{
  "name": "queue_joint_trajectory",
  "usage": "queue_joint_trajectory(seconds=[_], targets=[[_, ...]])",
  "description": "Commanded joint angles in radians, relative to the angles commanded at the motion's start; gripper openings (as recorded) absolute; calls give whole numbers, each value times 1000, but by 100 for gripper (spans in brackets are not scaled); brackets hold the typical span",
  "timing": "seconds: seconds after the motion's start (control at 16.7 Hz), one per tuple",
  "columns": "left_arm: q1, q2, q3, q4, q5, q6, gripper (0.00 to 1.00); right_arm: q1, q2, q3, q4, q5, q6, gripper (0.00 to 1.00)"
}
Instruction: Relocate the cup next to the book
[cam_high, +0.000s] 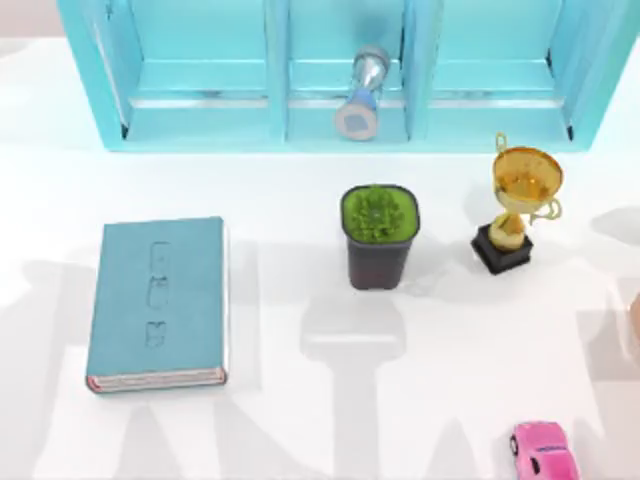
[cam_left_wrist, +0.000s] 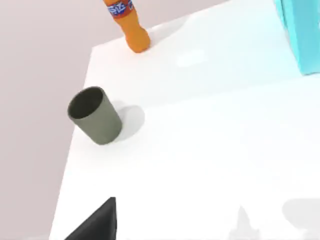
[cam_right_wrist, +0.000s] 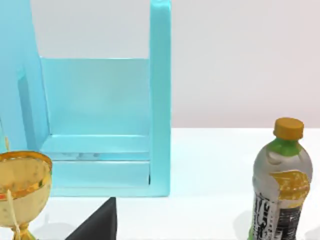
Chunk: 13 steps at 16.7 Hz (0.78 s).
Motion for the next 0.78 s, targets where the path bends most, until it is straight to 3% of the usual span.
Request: queue_joint_trajectory(seconds=[0.78], targets=[[58, 1361, 1205, -796, -297, 819, 100, 0, 0, 0, 0, 0, 0, 100]])
